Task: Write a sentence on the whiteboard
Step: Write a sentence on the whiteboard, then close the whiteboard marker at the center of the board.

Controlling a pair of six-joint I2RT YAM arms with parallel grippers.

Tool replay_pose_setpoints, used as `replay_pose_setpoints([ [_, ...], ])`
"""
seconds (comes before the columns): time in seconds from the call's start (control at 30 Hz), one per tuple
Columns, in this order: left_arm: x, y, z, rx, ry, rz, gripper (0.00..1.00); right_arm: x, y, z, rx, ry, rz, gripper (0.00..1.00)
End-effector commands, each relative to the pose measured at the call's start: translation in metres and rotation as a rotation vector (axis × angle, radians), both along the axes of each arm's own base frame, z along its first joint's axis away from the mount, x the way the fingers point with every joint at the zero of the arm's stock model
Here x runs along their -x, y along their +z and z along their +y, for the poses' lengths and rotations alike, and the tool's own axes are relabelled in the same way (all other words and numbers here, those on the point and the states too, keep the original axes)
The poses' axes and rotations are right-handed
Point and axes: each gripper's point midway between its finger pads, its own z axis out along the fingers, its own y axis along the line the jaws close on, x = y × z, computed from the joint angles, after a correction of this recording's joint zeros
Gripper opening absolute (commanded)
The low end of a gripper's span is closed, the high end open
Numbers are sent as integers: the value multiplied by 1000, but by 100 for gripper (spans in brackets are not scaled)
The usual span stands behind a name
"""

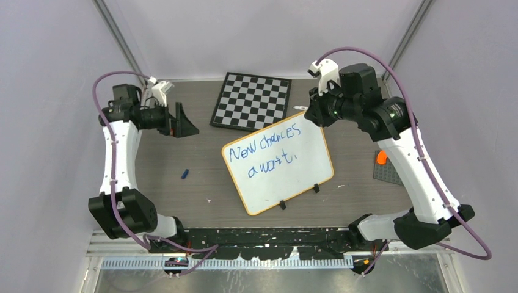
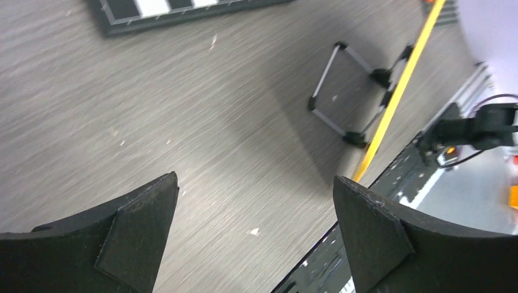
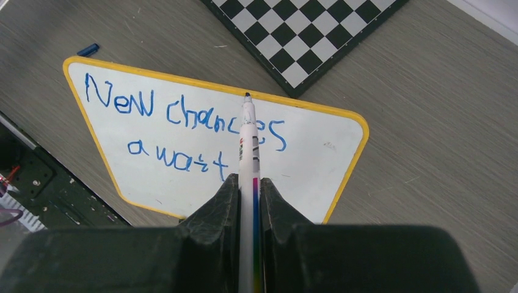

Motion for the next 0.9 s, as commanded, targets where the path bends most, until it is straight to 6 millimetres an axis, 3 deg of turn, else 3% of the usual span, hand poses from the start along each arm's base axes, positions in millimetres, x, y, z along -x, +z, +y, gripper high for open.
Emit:
replay_pose_setpoints([
  [0.0, 25, -20, 33, -200, 10, 20, 100, 12, 27, -4, -90, -5, -60, 0],
  [0.17, 53, -57, 47, -341, -44, 41, 100, 20, -1, -10, -78, -7, -29, 0],
  [0.33, 58, -96, 63, -464, -97, 33, 94, 22, -28, -10, -79, -3, 38, 0],
  [0.57, 48, -155, 82, -553, -91, 143, 85, 19, -28, -18, -112, -32, 59, 0],
  [0.63, 37, -167, 86, -576, -67, 112, 83, 18, -27, -18, -121, -28, 63, 0],
  [0.87, 25, -215, 80, -649, -73, 142, 75, 17, -22, -20, -149, -42, 73, 0],
])
